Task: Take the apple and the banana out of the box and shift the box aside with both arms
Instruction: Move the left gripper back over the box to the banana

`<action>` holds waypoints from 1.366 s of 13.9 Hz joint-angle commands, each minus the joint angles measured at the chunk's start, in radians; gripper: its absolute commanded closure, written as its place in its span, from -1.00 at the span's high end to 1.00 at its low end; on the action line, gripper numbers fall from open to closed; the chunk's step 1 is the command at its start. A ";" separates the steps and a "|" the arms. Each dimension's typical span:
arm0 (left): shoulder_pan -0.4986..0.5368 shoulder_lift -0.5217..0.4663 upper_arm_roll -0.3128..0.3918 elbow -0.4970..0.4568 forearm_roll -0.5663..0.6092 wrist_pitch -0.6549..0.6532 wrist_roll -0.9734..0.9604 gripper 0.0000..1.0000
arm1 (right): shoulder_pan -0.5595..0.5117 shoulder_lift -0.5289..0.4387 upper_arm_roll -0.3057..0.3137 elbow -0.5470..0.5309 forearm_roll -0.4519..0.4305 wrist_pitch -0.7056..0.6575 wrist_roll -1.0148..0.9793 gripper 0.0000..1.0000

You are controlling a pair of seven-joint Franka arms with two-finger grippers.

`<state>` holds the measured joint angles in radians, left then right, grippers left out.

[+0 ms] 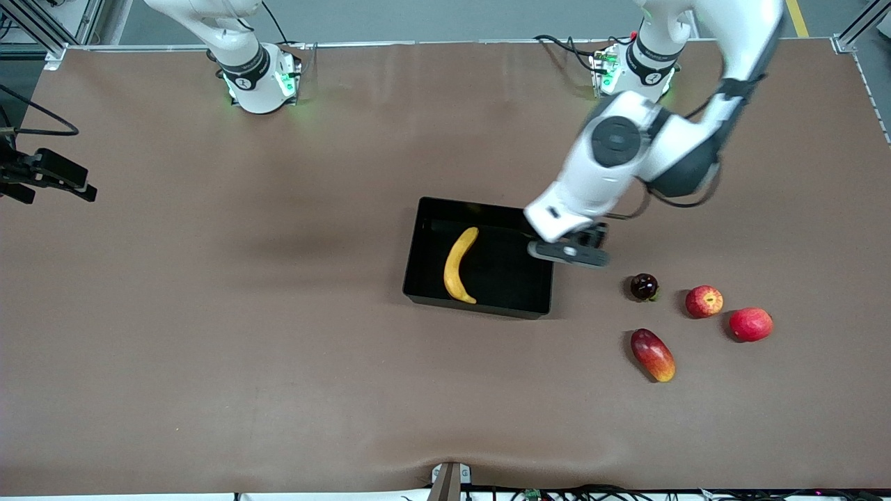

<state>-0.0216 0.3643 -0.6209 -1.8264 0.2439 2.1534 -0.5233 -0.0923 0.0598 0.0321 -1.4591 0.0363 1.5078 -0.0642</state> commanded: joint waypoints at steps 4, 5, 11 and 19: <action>-0.193 0.272 0.006 0.208 0.208 -0.012 -0.280 1.00 | -0.020 -0.014 0.011 -0.006 0.017 0.002 -0.006 1.00; -0.225 0.307 0.016 0.237 0.222 -0.007 -0.315 1.00 | -0.021 -0.014 0.009 -0.006 0.017 0.002 -0.005 1.00; -0.265 0.430 0.026 0.266 0.268 0.072 -0.394 1.00 | -0.021 -0.012 0.009 -0.006 0.017 0.003 -0.005 1.00; -0.337 0.502 0.105 0.265 0.279 0.183 -0.414 0.82 | -0.015 0.008 0.009 -0.004 0.004 0.017 -0.006 1.00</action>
<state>-0.3419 0.8498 -0.5284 -1.5840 0.4917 2.3191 -0.9069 -0.0927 0.0613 0.0302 -1.4603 0.0362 1.5153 -0.0642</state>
